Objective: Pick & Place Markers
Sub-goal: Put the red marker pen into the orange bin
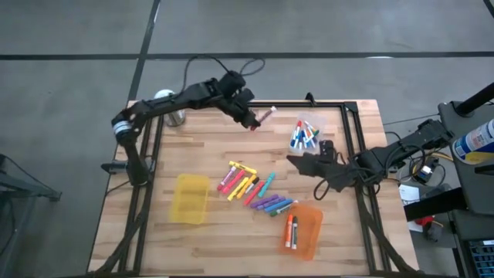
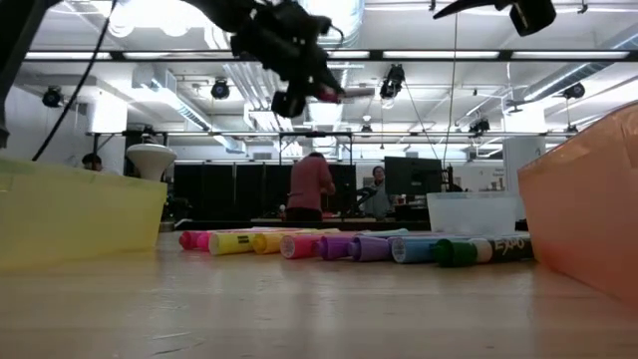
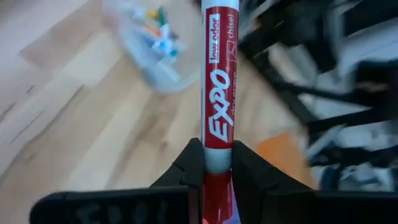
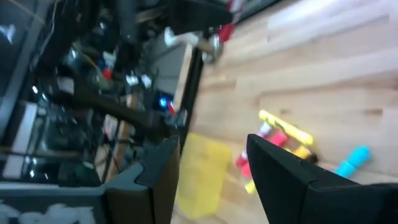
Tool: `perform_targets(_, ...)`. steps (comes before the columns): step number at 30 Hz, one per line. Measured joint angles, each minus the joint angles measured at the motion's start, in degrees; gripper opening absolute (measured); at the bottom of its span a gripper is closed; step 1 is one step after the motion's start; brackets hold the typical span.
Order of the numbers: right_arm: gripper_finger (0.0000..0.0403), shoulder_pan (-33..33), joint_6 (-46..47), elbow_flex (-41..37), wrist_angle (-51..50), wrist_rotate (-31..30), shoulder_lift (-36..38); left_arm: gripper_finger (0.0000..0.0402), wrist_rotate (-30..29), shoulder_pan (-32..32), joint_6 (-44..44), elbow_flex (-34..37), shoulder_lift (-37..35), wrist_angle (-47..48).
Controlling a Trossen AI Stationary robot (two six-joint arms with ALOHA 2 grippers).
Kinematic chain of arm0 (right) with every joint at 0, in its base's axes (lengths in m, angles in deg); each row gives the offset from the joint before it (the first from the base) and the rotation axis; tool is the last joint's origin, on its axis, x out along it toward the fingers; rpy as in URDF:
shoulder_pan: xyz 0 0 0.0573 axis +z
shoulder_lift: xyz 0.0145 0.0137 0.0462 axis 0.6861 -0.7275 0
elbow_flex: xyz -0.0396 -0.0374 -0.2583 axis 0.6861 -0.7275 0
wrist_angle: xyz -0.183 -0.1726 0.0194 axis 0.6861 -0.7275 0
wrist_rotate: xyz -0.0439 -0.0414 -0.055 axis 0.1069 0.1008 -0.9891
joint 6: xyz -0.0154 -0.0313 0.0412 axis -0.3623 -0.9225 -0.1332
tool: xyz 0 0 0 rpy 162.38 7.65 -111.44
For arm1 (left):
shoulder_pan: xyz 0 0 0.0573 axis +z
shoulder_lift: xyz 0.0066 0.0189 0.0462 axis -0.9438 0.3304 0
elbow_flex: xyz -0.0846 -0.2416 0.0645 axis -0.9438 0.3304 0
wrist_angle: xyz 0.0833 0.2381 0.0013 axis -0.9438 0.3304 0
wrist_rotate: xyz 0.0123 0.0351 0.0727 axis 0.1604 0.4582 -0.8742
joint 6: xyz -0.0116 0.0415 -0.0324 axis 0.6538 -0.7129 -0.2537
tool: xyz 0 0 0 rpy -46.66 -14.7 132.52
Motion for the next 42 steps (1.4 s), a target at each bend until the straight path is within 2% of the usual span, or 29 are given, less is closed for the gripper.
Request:
perform_targets(6, 0.018, -2.9, -7.7, 0.0, 7.1, -1.2, -0.1, 0.0045, 3.3, -1.1, 6.4, 0.0, -4.9, -4.2)
perform_targets(13, 0.018, -7.6, -16.3, 0.0, 13.6, -0.9, -0.1, 0.0045, 5.9, -4.4, 11.4, 0.1, -5.8, -6.1)
perform_targets(24, 0.018, -12.6, -18.5, 0.0, 15.5, 0.2, -0.1, 0.0045, 6.1, -10.3, 17.9, 0.2, -5.8, -12.9)
perform_targets(32, 0.0171, -14.5, -22.2, 0.0, 19.9, 4.1, -0.1, 0.0045, 5.7, -13.1, 20.5, 0.3, -5.8, -15.2)
perform_targets(37, 0.0144, -14.8, -22.3, 0.0, 20.4, 5.4, -0.1, 0.0045, 5.6, -13.7, 20.5, 0.3, -5.8, -15.4)
perform_targets(42, 0.0074, -15.1, -22.1, 0.1, 21.1, 7.8, -0.1, 0.0068, 5.5, -13.8, 19.4, 0.4, -5.8, -15.4)
